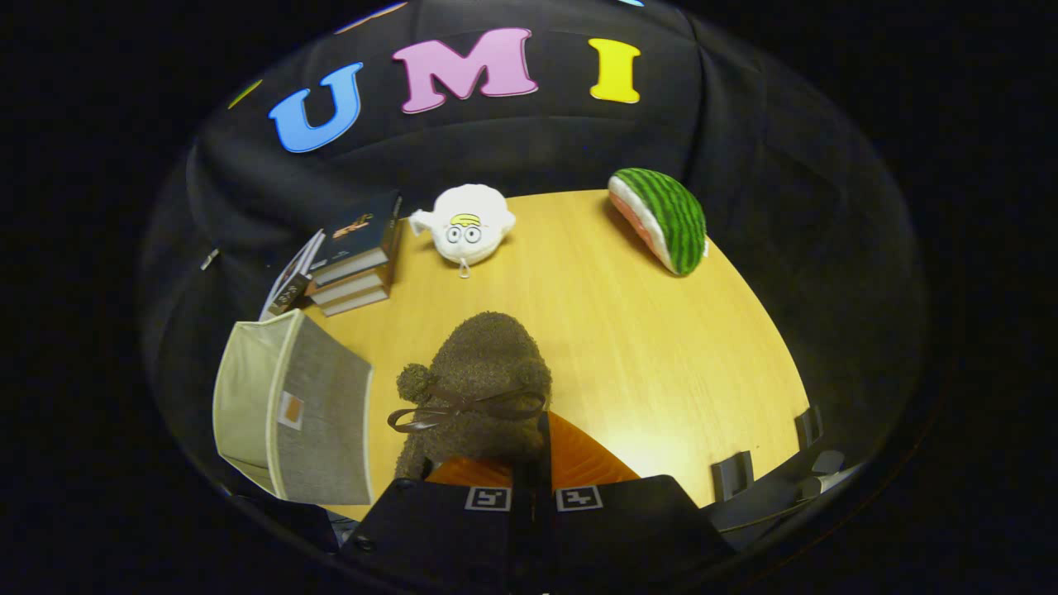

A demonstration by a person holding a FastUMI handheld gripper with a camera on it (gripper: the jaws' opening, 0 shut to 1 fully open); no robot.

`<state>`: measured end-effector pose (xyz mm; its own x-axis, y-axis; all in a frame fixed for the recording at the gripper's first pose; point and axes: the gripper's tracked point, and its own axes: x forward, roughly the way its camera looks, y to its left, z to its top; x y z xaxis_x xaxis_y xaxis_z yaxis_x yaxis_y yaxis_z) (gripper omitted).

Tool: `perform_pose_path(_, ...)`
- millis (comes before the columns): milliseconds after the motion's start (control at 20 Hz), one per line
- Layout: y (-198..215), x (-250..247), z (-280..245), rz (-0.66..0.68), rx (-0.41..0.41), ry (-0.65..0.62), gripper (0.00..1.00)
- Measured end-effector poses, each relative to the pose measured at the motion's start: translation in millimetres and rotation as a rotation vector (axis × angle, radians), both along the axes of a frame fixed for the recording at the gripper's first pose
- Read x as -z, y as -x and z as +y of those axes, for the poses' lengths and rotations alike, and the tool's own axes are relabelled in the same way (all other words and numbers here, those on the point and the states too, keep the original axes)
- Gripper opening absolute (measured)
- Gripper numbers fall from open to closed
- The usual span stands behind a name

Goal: Open the storage box then place both shoes into the box .Put the left shoe in first, then the right shoe, with the right side of both shoes facing outward in a uniform manner.

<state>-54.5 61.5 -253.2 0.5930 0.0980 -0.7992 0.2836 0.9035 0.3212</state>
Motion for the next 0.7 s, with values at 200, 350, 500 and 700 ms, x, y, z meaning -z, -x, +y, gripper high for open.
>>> perform_pose_path(200,-27.3,-49.0,69.4,-0.05,-0.087,-0.093,0.05)
perform_pose_path(350,-44.1,-71.4,119.1,-0.069,-0.137,-0.136,0.05)
perform_pose_path(500,-54.6,-82.6,165.2,-0.061,-0.176,-0.177,0.05)
perform_pose_path(700,-65.9,-79.5,210.4,-0.044,-0.228,-0.174,0.06)
